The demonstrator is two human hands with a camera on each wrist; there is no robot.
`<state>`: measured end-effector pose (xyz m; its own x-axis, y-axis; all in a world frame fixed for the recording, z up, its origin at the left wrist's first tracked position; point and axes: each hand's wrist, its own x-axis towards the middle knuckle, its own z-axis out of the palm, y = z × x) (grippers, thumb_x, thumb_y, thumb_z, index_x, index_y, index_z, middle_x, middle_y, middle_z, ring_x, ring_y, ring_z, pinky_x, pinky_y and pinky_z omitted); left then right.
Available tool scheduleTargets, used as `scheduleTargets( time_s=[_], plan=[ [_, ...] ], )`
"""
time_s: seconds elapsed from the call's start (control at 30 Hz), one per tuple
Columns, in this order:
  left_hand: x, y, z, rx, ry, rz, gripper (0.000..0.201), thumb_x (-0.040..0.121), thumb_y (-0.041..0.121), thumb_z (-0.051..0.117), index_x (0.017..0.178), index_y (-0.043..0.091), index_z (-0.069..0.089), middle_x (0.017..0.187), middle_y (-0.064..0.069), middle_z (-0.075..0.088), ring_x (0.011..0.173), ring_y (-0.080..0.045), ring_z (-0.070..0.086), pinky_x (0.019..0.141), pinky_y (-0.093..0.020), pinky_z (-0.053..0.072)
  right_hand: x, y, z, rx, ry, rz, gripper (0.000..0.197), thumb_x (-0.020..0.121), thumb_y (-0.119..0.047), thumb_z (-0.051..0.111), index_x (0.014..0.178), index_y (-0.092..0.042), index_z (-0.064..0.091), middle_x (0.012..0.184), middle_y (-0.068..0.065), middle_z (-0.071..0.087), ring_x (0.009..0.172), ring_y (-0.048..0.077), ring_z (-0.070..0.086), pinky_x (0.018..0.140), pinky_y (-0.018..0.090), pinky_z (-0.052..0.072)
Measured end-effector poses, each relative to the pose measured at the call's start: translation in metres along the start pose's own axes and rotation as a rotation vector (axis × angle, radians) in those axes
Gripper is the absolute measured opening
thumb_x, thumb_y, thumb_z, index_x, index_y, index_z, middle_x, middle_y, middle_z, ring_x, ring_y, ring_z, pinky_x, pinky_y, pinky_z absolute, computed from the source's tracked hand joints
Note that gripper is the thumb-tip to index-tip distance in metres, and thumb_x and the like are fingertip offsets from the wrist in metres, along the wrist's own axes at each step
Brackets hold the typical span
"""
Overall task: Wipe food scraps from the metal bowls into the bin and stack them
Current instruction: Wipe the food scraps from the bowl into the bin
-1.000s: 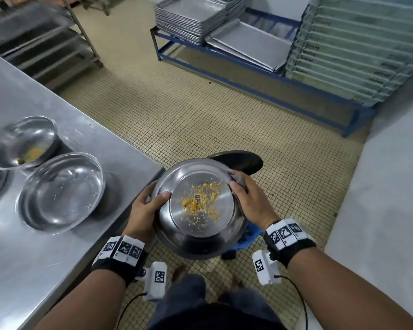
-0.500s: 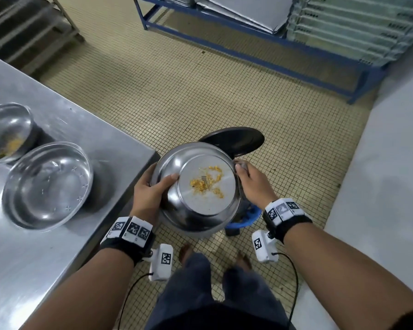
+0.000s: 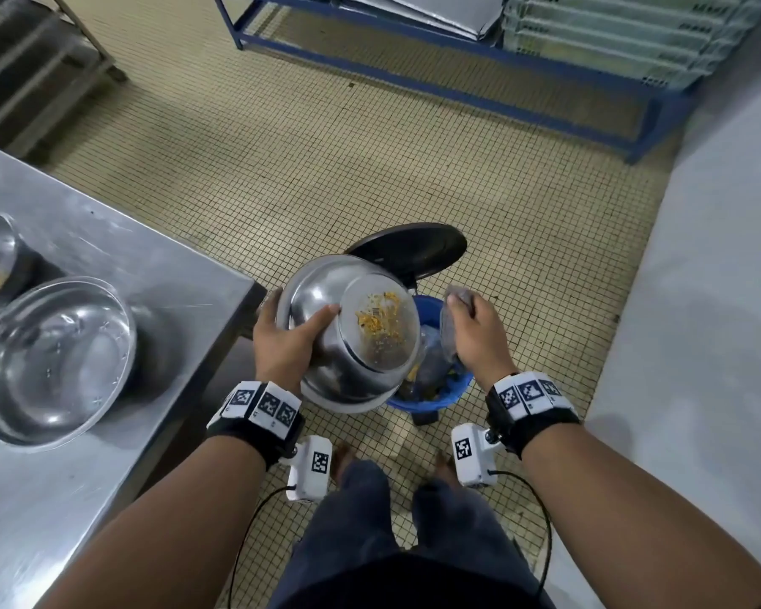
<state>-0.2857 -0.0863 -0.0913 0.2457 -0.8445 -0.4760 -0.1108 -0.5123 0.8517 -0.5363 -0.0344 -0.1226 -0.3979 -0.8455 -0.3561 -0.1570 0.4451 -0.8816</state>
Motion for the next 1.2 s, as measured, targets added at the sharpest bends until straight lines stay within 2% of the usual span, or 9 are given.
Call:
scheduleTargets(
  time_s=[0.1, 0.17, 0.3, 0.5, 0.7, 0.8, 0.9, 1.0, 1.2],
  plan=[
    [0.002, -0.005, 0.007, 0.057, 0.017, -0.007, 0.110, 0.065, 0.043, 0.098, 0.158, 0.032, 0.039, 0.156, -0.007, 0.048, 0.136, -0.035, 0.054, 0.105, -0.055, 0.053, -0.003, 0.009, -0.006, 0.031, -0.004, 0.017, 0.027, 0.104, -0.026, 0.051, 0.101, -0.002, 0.064, 0.087, 0.007, 0.067, 0.077, 0.025, 0.065, 0.072, 0.038, 0.053],
    [0.002, -0.008, 0.011, 0.084, 0.028, -0.013, 0.109, 0.067, 0.044, 0.097, 0.158, 0.032, 0.039, 0.157, -0.007, 0.047, 0.137, -0.036, 0.053, 0.108, -0.061, 0.050, -0.005, 0.015, -0.009, -0.007, -0.011, 0.018, 0.023, 0.102, -0.024, 0.053, 0.100, -0.003, 0.062, 0.086, 0.018, 0.068, 0.071, 0.036, 0.064, 0.065, 0.042, 0.054],
    [0.003, -0.011, 0.016, 0.121, 0.041, -0.004, 0.107, 0.070, 0.044, 0.095, 0.159, 0.031, 0.039, 0.156, -0.008, 0.048, 0.136, -0.035, 0.054, 0.107, -0.058, 0.052, -0.010, 0.018, -0.007, -0.050, -0.008, 0.034, 0.031, 0.102, -0.031, 0.054, 0.132, -0.025, 0.052, 0.113, -0.004, 0.064, 0.087, 0.009, 0.066, 0.074, 0.032, 0.059],
    [0.003, -0.014, 0.018, 0.198, 0.084, 0.030, 0.104, 0.075, 0.045, 0.092, 0.161, 0.026, 0.036, 0.159, -0.009, 0.046, 0.141, -0.032, 0.051, 0.111, -0.053, 0.050, -0.017, 0.025, 0.009, -0.033, 0.031, 0.090, 0.030, 0.097, -0.035, 0.059, 0.125, -0.034, 0.046, 0.116, -0.004, 0.064, 0.102, 0.018, 0.066, 0.087, 0.046, 0.058],
    [0.002, -0.013, 0.017, 0.208, 0.087, 0.035, 0.105, 0.077, 0.045, 0.091, 0.162, 0.024, 0.034, 0.159, -0.008, 0.047, 0.140, -0.030, 0.053, 0.110, -0.048, 0.050, -0.030, 0.017, 0.030, -0.061, -0.009, -0.003, 0.033, 0.100, -0.026, 0.059, 0.133, -0.024, 0.055, 0.119, -0.009, 0.061, 0.110, 0.008, 0.058, 0.097, 0.032, 0.050],
    [-0.001, -0.012, 0.017, 0.203, 0.090, 0.043, 0.103, 0.078, 0.043, 0.091, 0.162, 0.023, 0.034, 0.159, -0.008, 0.048, 0.139, -0.029, 0.053, 0.107, -0.043, 0.051, -0.034, 0.010, 0.046, -0.063, -0.026, -0.152, 0.038, 0.100, -0.022, 0.060, 0.138, -0.018, 0.056, 0.131, -0.003, 0.065, 0.118, 0.007, 0.058, 0.104, 0.028, 0.048],
    [-0.004, -0.008, 0.017, 0.199, 0.088, 0.055, 0.104, 0.076, 0.046, 0.092, 0.161, 0.024, 0.036, 0.155, -0.007, 0.052, 0.137, -0.029, 0.056, 0.108, -0.049, 0.053, -0.035, -0.001, 0.059, -0.077, -0.060, -0.339, 0.044, 0.102, -0.020, 0.058, 0.145, -0.013, 0.053, 0.143, -0.001, 0.058, 0.131, 0.007, 0.052, 0.111, 0.017, 0.039],
    [-0.008, -0.004, 0.016, 0.192, 0.085, 0.072, 0.103, 0.077, 0.044, 0.092, 0.161, 0.024, 0.035, 0.156, -0.008, 0.050, 0.136, -0.028, 0.056, 0.107, -0.046, 0.054, -0.036, -0.008, 0.069, -0.194, -0.122, -0.439, 0.046, 0.104, -0.023, 0.054, 0.150, -0.016, 0.049, 0.152, 0.004, 0.051, 0.140, 0.017, 0.045, 0.117, 0.027, 0.034],
    [-0.015, 0.002, 0.017, 0.192, 0.074, 0.117, 0.102, 0.078, 0.045, 0.091, 0.160, 0.023, 0.036, 0.156, -0.006, 0.051, 0.137, -0.025, 0.055, 0.110, -0.043, 0.052, -0.039, -0.006, 0.077, -0.303, -0.238, -0.512, 0.048, 0.105, -0.019, 0.051, 0.152, -0.014, 0.045, 0.157, 0.009, 0.044, 0.137, 0.023, 0.040, 0.114, 0.030, 0.033]
  ],
)
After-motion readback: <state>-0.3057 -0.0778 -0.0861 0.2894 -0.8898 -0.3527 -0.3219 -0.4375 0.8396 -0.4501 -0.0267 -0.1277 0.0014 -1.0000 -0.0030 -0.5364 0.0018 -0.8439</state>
